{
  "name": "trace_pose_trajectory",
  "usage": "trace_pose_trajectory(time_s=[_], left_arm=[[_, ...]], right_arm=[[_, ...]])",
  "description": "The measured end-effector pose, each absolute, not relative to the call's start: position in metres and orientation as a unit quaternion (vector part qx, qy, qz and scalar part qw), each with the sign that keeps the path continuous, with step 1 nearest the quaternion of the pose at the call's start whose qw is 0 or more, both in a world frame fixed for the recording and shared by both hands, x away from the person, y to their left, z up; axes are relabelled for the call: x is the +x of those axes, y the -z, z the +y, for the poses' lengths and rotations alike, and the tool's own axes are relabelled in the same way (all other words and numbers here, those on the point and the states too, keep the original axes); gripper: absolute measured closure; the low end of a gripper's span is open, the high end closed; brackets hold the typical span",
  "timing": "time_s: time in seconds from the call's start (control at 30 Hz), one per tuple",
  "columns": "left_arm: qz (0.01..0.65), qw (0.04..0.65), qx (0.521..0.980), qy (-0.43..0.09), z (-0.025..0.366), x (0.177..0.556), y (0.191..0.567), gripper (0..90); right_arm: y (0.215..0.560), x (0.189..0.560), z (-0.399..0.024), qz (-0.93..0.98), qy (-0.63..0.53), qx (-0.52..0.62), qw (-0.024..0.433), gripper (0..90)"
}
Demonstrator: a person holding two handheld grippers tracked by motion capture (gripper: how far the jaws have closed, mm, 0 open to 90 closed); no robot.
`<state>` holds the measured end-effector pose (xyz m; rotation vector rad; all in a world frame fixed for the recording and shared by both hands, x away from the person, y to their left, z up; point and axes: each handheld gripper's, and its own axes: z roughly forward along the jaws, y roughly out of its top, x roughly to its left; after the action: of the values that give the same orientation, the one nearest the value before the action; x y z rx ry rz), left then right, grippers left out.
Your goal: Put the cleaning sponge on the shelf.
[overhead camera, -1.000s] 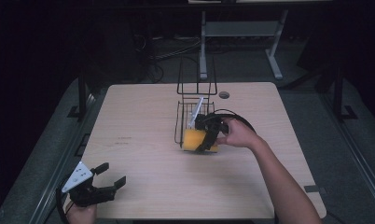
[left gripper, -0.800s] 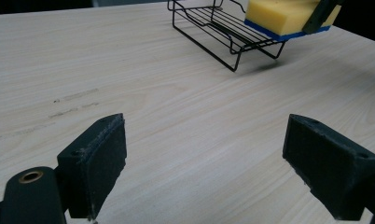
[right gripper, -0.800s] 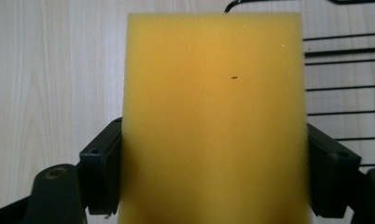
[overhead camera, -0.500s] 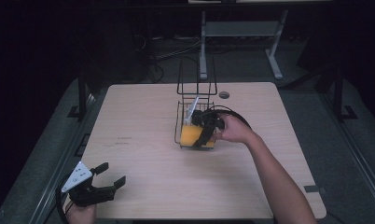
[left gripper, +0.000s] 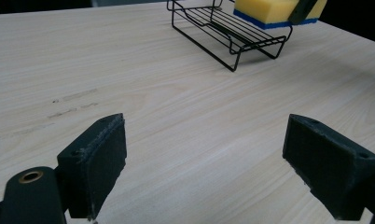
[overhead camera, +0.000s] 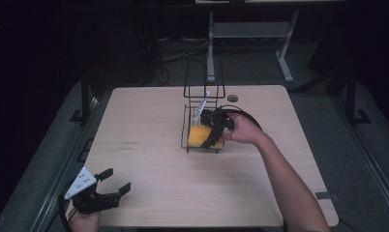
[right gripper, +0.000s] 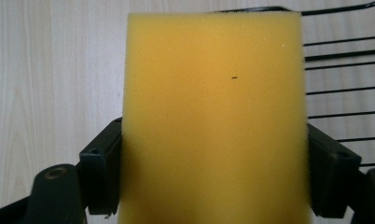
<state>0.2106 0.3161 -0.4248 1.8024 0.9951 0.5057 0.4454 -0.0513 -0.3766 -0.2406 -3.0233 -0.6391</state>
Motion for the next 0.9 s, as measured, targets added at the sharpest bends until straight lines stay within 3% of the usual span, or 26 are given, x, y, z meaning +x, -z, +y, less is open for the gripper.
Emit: trace_pose_trajectory(time_s=[0.9], left_arm=[[0.402,0.488,0.747,-0.203,0.312,0.213,0.425,12.8]], right_arm=[[0.384,0.475,-0.052,-0.975,0.195,-0.1,0.038,21.5]])
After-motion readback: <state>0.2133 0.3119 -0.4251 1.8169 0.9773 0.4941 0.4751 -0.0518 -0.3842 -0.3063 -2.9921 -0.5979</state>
